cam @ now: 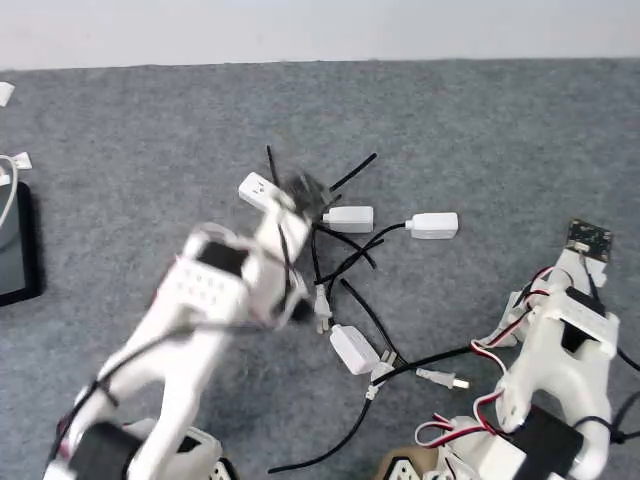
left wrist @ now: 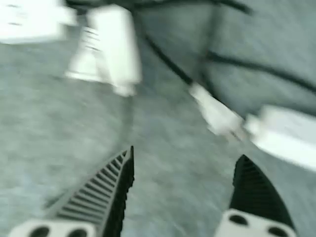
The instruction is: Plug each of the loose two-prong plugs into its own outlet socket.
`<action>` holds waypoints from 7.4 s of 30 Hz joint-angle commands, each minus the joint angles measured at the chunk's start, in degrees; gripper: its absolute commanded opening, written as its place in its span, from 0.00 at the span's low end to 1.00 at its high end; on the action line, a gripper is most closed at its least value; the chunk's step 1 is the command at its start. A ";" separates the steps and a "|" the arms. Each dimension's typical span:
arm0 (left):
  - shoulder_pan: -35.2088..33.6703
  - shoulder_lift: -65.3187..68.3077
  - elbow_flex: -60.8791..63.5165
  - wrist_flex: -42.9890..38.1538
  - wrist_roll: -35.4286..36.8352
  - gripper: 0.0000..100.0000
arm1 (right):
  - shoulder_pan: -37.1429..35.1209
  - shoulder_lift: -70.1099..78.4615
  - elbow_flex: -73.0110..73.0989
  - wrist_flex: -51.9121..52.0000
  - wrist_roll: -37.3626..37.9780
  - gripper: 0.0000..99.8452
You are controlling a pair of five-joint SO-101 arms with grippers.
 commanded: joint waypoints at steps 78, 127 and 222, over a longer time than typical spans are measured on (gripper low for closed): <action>21.89 0.00 17.27 -18.55 14.51 0.20 | -0.66 0.04 -2.29 0.75 2.73 0.03; -9.41 -20.48 29.58 -18.55 14.42 0.20 | -64.13 -6.81 4.13 20.53 -2.55 0.12; -3.25 -20.66 33.27 -19.43 12.92 0.19 | -40.22 -9.45 2.81 -3.30 5.98 0.01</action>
